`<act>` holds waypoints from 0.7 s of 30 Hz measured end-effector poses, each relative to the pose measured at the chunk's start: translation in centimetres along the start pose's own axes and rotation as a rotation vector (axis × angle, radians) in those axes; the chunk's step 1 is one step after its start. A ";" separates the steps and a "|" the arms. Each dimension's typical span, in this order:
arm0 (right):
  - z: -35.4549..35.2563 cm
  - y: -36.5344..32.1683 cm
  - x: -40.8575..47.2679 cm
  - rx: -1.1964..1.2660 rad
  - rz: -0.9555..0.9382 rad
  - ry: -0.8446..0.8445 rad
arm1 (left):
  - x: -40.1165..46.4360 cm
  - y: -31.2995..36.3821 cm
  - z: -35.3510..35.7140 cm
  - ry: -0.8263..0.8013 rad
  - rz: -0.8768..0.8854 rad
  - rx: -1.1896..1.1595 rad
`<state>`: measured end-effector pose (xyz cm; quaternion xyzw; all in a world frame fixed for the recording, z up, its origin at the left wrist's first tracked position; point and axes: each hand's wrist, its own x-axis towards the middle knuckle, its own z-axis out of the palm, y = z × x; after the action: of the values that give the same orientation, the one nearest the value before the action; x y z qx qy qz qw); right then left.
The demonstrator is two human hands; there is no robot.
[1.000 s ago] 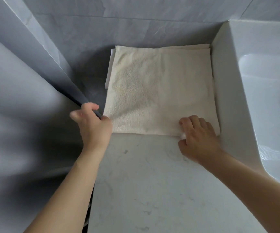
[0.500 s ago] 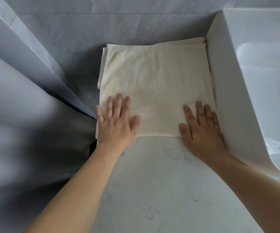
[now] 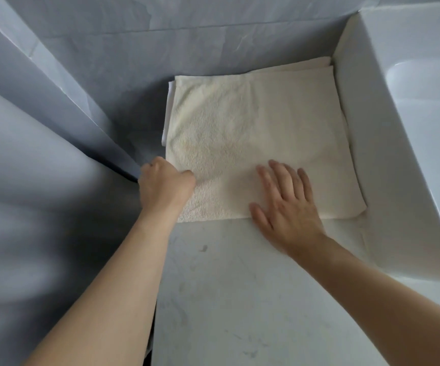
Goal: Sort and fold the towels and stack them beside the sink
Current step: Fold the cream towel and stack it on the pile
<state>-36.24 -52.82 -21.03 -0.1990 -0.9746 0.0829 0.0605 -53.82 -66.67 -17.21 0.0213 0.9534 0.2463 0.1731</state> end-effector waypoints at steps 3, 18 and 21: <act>0.8 -0.7 -0.6 0.020 -0.061 -0.005 | 0.1 1.3 -0.1 -0.063 -0.077 -0.159; 0.2 -0.9 -0.4 0.103 0.038 0.025 | 0.5 1.6 -3.2 -0.363 -0.245 -0.571; 0.1 -1.0 -0.3 0.096 0.058 0.016 | 0.3 1.1 -2.9 -0.337 -0.199 -0.615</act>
<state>-36.32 -53.84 -21.01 -0.2245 -0.9628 0.1298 0.0756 -55.15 -67.03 -14.37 -0.0844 0.7901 0.4966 0.3493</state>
